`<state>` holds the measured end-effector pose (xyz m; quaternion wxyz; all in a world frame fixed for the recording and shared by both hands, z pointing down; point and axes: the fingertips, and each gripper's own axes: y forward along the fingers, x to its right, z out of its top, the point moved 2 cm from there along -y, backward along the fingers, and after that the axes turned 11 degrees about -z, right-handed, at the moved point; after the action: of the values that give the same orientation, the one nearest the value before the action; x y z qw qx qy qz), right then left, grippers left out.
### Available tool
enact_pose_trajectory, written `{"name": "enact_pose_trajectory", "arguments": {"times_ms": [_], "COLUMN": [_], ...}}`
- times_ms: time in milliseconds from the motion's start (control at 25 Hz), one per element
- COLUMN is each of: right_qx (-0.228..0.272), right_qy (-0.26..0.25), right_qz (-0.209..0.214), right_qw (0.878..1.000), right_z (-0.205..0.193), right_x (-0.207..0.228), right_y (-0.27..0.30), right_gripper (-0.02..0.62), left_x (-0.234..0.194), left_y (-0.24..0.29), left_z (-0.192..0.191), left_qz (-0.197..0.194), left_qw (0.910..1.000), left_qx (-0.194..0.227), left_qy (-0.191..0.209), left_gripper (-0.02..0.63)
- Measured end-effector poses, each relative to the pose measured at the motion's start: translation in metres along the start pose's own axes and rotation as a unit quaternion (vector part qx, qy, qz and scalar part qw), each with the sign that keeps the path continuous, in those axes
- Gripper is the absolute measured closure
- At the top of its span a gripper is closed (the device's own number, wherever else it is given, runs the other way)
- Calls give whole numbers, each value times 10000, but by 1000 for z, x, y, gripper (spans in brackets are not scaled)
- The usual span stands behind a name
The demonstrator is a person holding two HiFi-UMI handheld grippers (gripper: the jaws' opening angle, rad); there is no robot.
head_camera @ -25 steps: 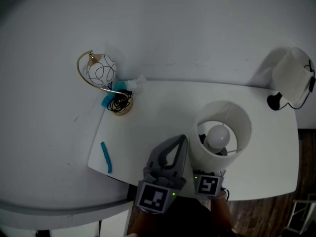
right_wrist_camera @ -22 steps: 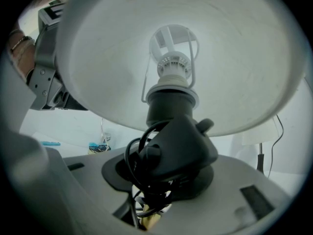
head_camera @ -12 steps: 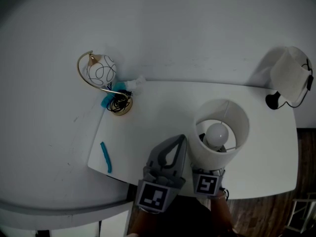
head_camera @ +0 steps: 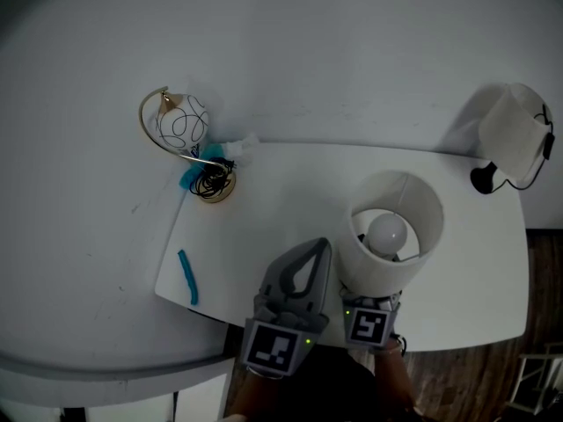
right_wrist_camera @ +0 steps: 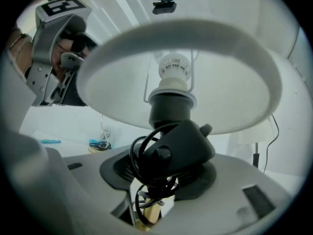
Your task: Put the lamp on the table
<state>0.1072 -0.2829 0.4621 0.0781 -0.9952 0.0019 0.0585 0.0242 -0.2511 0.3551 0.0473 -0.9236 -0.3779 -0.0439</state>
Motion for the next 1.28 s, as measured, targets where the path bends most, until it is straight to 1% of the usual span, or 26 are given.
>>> {"name": "enact_pose_trajectory", "arguments": {"times_ms": [80,240,440,680,880,1080,1280], "right_qx": [-59,-23,-139,-182,-310,-444,-500], "right_qy": [1,7,6,-63,-166,-303,-408], "right_qz": [-10,-43,-49,-99,-174,-254,-303], "right_qw": [10000,10000,9999,9998,9992,9982,9975], "right_z": [-1,0,-2,-3,-4,-7,-8], "right_x": [0,1,1,0,0,1,2], "right_y": [-1,-3,-5,-7,-7,-11,-17], "right_gripper": [400,396,396,393,391,388,388], "left_x": [0,-1,-2,-6,-10,-11,-10], "left_y": [-2,-7,-11,-14,-16,-24,-37], "left_z": [2,2,2,0,1,4,7], "left_qz": [23,76,99,65,-28,-67,-113], "left_qw": [10000,10000,9999,10000,10000,9999,9999], "left_qx": [21,12,24,28,-3,11,11], "left_qy": [0,-15,12,-49,13,-133,-120], "left_gripper": [607,607,607,607,607,607,607]}}
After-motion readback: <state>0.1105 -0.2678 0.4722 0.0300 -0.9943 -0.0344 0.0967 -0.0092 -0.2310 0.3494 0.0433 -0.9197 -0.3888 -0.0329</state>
